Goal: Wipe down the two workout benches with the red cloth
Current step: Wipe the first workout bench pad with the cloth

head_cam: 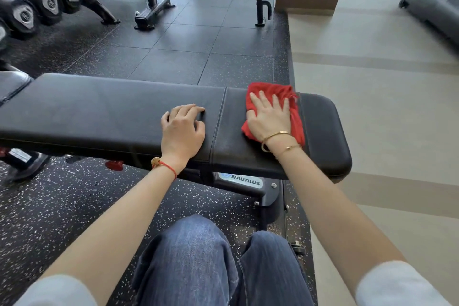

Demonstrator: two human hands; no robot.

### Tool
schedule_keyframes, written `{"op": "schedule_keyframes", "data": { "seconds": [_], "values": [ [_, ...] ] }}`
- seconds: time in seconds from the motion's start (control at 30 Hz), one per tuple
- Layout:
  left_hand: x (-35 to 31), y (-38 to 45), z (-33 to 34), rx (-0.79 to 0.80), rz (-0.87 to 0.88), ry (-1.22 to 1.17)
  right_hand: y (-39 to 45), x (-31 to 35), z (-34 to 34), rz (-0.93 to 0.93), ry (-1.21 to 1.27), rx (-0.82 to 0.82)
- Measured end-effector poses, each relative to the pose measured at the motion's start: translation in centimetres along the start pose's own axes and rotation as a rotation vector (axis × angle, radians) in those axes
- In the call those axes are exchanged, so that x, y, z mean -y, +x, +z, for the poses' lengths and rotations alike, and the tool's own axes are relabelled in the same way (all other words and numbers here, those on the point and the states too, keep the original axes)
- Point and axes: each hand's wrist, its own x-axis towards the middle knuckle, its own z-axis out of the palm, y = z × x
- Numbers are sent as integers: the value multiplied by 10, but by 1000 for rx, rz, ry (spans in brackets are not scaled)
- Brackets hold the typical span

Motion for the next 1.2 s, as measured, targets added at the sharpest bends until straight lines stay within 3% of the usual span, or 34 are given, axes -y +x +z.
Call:
{"op": "schedule_keyframes", "data": {
  "seconds": [0.17,0.3,0.57,0.8,0.93,1.2],
  "values": [
    [-2,0,0,1,-7,11,-48,53,16,-222,35,-34],
    [2,-2,-2,18,17,-10,-63,38,13,-263,51,-31],
    [5,-2,-3,41,32,-3,-82,-79,-12,-42,-37,-87],
    [4,-2,0,18,29,-17,-5,-111,-24,175,25,12],
    [4,1,-1,-3,11,-21,2,-103,-24,150,43,33],
    [0,-2,-2,21,16,0,-97,-109,-14,10,13,-32]
  ]
}}
